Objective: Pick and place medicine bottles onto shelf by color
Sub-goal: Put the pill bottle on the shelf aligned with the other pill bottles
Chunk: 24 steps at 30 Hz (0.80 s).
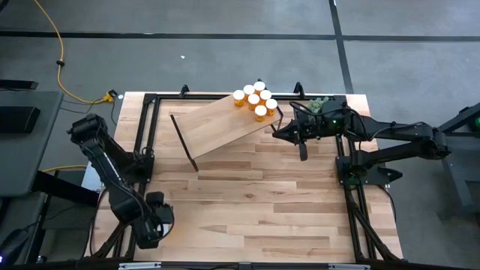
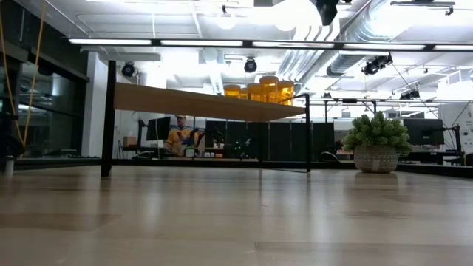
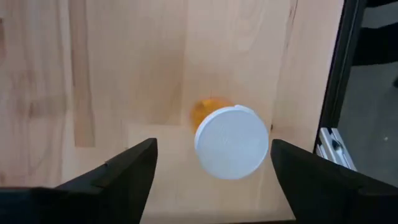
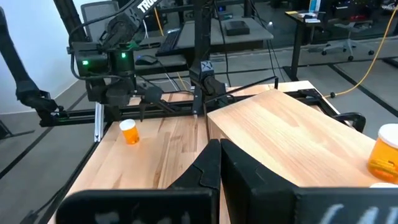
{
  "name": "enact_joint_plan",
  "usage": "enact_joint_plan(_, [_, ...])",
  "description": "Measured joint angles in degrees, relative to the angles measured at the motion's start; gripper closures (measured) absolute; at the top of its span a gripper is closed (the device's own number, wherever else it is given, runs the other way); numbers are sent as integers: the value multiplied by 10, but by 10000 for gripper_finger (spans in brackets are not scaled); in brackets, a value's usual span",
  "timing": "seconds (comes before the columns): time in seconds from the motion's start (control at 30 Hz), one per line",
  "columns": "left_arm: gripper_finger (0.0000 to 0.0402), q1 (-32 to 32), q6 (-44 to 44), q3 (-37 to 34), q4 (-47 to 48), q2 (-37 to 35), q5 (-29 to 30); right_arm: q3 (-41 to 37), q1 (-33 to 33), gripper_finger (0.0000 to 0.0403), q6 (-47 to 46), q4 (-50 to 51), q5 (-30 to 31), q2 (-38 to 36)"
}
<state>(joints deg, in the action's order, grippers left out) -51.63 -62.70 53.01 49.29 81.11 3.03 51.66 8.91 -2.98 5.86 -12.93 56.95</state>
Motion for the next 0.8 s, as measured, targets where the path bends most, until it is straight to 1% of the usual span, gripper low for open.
enact_joint_plan(0.27, [98, -6, -2, -7, -36, 30, -1, 0, 0, 403, 0, 12, 0, 0])
enact_joint_plan(0.57, [98, -7, -3, -7, -43, 85, -15, 0, 0, 403, 0, 17, 0, 0])
enact_joint_plan(0.8, [99, -7, -17, -7, -45, 91, 18, 0, 0, 403, 0, 17, 0, 0])
